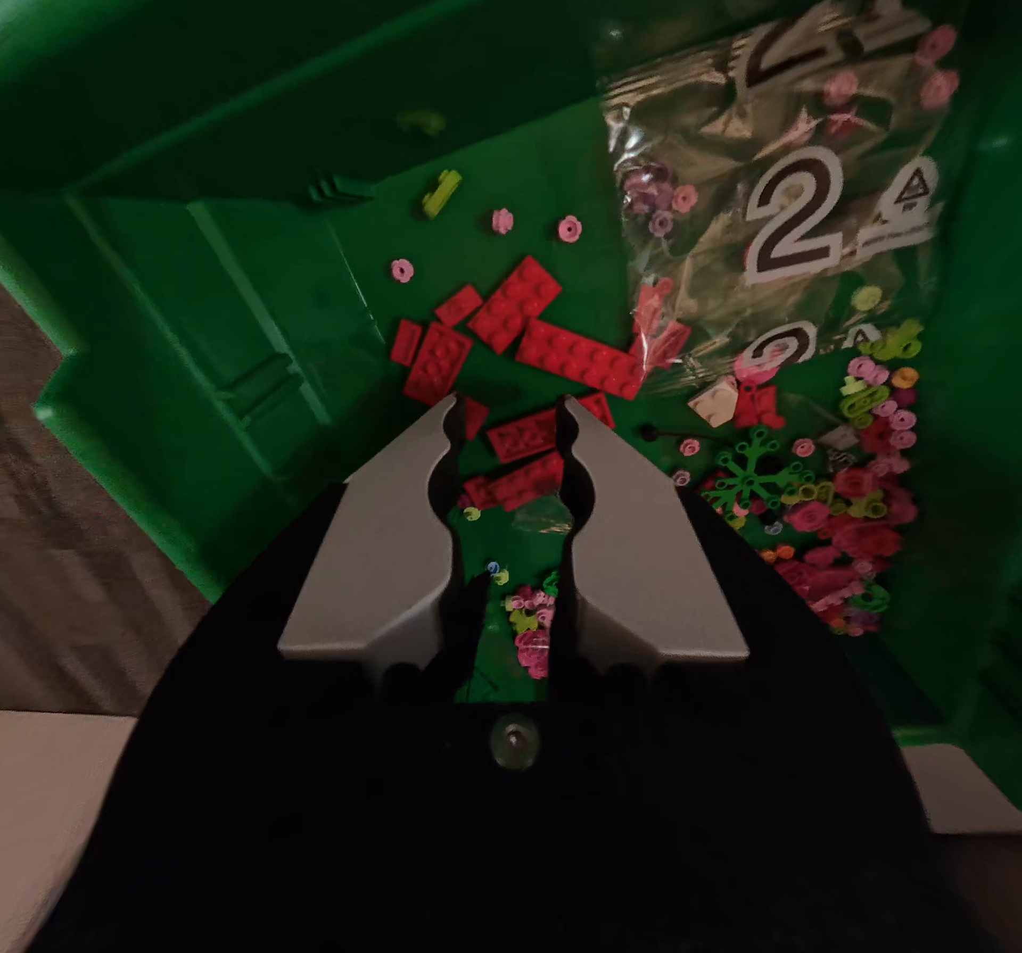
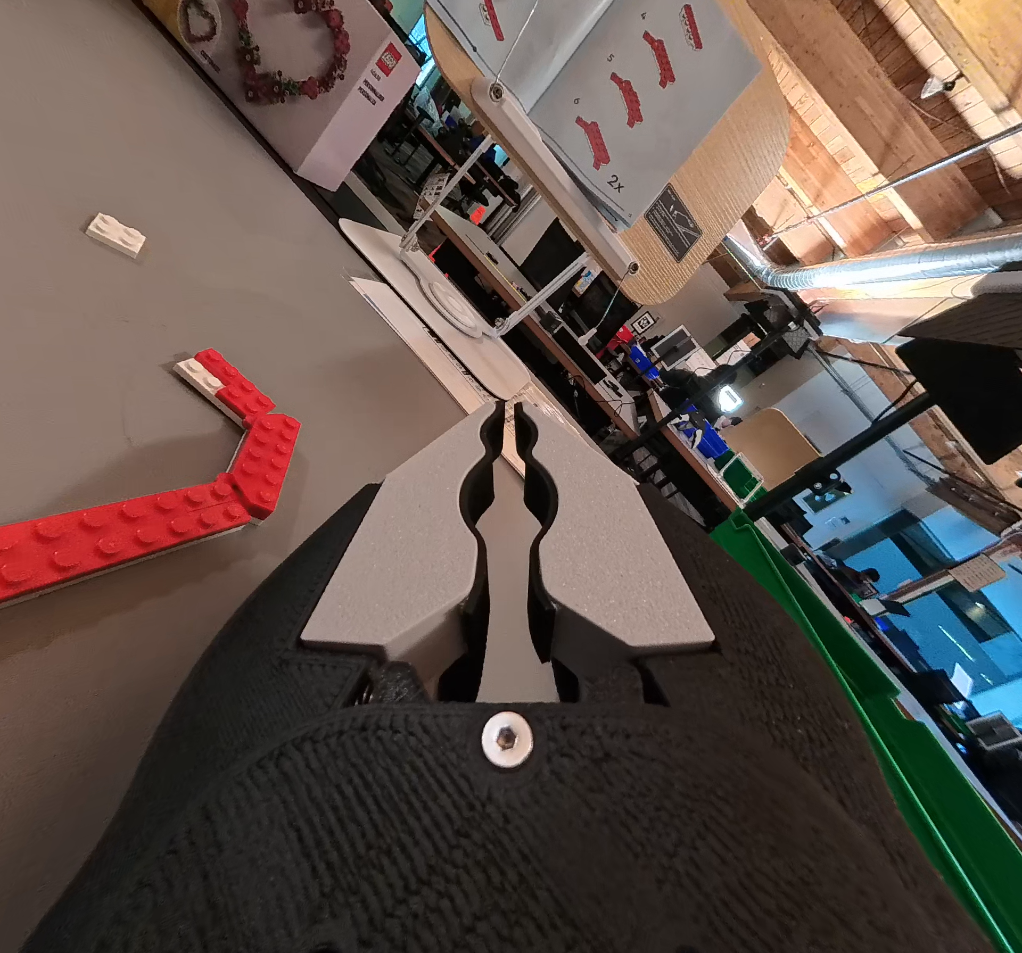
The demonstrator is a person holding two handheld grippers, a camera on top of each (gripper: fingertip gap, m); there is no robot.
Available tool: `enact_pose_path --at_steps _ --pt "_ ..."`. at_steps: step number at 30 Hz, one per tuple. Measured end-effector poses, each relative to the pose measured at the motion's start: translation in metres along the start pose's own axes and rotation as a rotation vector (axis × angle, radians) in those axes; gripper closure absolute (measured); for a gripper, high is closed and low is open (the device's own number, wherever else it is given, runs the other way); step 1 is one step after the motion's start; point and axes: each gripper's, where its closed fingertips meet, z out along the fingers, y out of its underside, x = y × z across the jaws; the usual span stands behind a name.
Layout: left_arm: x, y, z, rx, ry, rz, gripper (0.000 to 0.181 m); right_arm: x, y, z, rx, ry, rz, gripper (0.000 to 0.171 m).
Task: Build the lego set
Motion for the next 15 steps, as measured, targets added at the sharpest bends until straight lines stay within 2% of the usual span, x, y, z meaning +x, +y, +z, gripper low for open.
enact_pose_path --at_steps 3,5,11,13,15 --pt "0.005 -0.001 0.000 0.005 0.072 -0.056 0.150 0.000 0.000 0.000 0.001 -0.001 0.002 0.169" --pt "0.002 0.000 0.001 -0.005 0.048 -0.059 0.150 0.000 0.000 0.000 0.002 0.001 0.002 0.169" --pt "-0.023 0.011 -0.001 -0.092 -0.233 0.081 0.181 0.000 -0.001 0.000 0.005 -0.001 0.003 0.169" --pt "-0.031 0.017 0.000 -0.148 -0.337 0.156 0.181 0.000 -0.001 -0.001 0.007 -0.002 0.003 0.169" --pt "-0.030 0.020 0.004 -0.177 -0.359 0.195 0.181 0.000 -0.001 -0.001 0.007 -0.004 0.004 0.169"
